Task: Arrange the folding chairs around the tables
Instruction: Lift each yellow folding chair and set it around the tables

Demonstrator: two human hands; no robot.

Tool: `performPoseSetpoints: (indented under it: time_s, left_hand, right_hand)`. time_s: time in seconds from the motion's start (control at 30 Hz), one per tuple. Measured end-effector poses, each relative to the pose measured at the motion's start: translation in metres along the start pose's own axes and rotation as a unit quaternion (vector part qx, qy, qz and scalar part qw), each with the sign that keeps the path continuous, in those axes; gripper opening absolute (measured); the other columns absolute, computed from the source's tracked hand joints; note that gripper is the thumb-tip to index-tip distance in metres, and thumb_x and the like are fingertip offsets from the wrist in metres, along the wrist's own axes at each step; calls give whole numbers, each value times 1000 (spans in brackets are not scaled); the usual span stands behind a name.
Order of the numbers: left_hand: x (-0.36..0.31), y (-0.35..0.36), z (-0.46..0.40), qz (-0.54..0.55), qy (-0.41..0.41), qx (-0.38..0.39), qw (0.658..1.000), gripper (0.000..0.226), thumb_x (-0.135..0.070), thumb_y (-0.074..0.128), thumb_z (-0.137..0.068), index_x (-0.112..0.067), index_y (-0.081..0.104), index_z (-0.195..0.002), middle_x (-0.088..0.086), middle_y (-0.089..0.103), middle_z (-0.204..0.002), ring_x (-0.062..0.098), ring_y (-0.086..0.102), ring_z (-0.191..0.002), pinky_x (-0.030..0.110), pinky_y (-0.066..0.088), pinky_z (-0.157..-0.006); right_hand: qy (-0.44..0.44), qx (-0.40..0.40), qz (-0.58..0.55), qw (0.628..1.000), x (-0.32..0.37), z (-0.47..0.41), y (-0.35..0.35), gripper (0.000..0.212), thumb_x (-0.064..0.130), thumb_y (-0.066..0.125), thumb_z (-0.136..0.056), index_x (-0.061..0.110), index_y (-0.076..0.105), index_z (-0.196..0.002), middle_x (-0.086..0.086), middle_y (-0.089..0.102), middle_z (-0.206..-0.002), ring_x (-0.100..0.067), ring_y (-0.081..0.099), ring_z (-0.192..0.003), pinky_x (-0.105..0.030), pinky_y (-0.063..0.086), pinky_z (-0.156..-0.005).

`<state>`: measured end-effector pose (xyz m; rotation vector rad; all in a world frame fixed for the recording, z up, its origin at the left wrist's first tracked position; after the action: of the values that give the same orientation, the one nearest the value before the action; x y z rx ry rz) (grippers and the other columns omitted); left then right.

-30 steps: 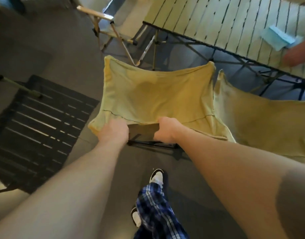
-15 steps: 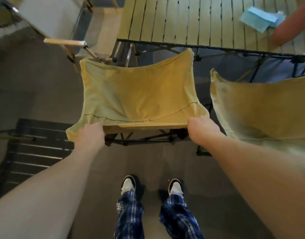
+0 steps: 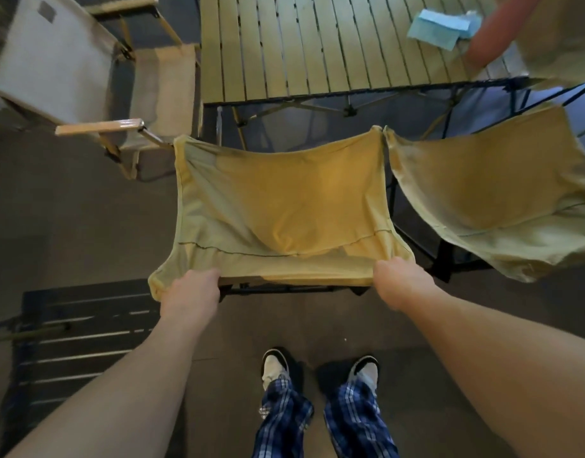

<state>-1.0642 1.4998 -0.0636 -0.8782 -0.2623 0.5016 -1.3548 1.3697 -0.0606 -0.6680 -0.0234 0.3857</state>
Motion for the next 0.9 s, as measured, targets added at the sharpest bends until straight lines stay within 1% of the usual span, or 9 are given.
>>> performPoseSetpoints:
  time_s: [0.13, 0.27, 0.43, 0.5, 0.57, 0.63, 0.73, 0.83, 0.9]
  left_hand:
    - [-1, 15, 10, 1, 4, 9, 1000, 21, -9, 42, -96, -21, 59, -96, 4, 57, -82, 26, 62, -77, 43, 58, -74]
    - [3, 23, 14, 4, -1, 2, 1000, 20, -13, 43, -96, -21, 61, -92, 4, 58, -78, 24, 63, -70, 40, 59, -69]
    - [6, 30, 21, -7, -10, 7, 1000, 23, -11, 40, -96, -19, 61, -91, 5, 59, -78, 24, 62, -70, 41, 59, -71]
    - [5, 32, 23, -16, -13, 18, 1000, 21, -10, 41, -95, -19, 59, -92, 6, 57, -81, 25, 62, -73, 42, 58, -73]
    - [3, 32, 25, -32, -18, 33, 999, 17, -10, 43, -95, -19, 58, -94, 5, 55, -84, 25, 61, -76, 41, 58, -75]
    - [0, 31, 25, -58, -18, 48, 997, 15, -12, 46, -94, -20, 58, -98, 4, 55, -85, 23, 60, -77, 39, 57, -74]
    - [-7, 28, 27, -96, -28, 85, 991, 17, -18, 46, -92, -20, 60, -102, 2, 56, -87, 22, 57, -78, 36, 49, -68]
    - [-29, 14, 30, -104, -17, 115, 988, 19, -20, 51, -87, -19, 63, -101, 3, 57, -90, 24, 58, -82, 37, 50, -74]
    - [-64, -13, 32, -107, 17, 109, 988, 21, -21, 50, -84, -18, 63, -101, 3, 58, -92, 25, 59, -84, 39, 53, -81]
  right_hand:
    - [8, 12, 8, 1000, -5, 9, 10, 26, -1, 41, -91, 11, 54, -110, -3, 39, -82, -28, 51, -91, -36, 43, -70]
    - [3, 11, 20, 1000, -5, 11, 12, 17, 0, 42, -90, 11, 50, -99, -3, 38, -82, -29, 52, -92, -35, 44, -69]
    - [-8, 3, 26, 1000, -2, 13, 17, 16, -2, 43, -88, 11, 48, -97, -4, 37, -82, -34, 55, -99, -36, 45, -70]
    - [-11, -3, 30, 999, -2, 14, 18, 19, -1, 43, -89, 11, 50, -101, -4, 38, -83, -34, 55, -100, -36, 45, -70]
    - [-13, -7, 31, 999, -3, 15, 18, 26, 0, 43, -89, 10, 54, -110, -5, 40, -85, -34, 55, -101, -36, 44, -70]
    - [-16, -10, 33, 999, -5, 17, 17, 29, -1, 43, -89, 10, 56, -112, -3, 40, -82, -32, 55, -95, -36, 43, -69]
    - [-23, -1, 36, 999, -2, 24, 16, 30, -3, 44, -89, 10, 57, -112, -3, 42, -80, -29, 54, -86, -36, 42, -67]
    - [-26, 6, 7, 1000, -2, 44, 4, 32, -3, 46, -88, 10, 57, -115, -3, 43, -81, -29, 51, -86, -38, 41, -71]
    - [-23, -17, -27, 999, -13, 67, -19, 35, 1, 49, -89, 11, 55, -122, -4, 43, -89, -29, 48, -87, -39, 41, -72]
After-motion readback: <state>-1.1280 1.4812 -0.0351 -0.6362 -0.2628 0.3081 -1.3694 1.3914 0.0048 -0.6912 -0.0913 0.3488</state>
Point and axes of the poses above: each hand's wrist, its own z-axis away from the middle knuckle, its own y-axis out of the palm, x = y × z, the point moved 10 cm from there along -z, towards the middle knuckle
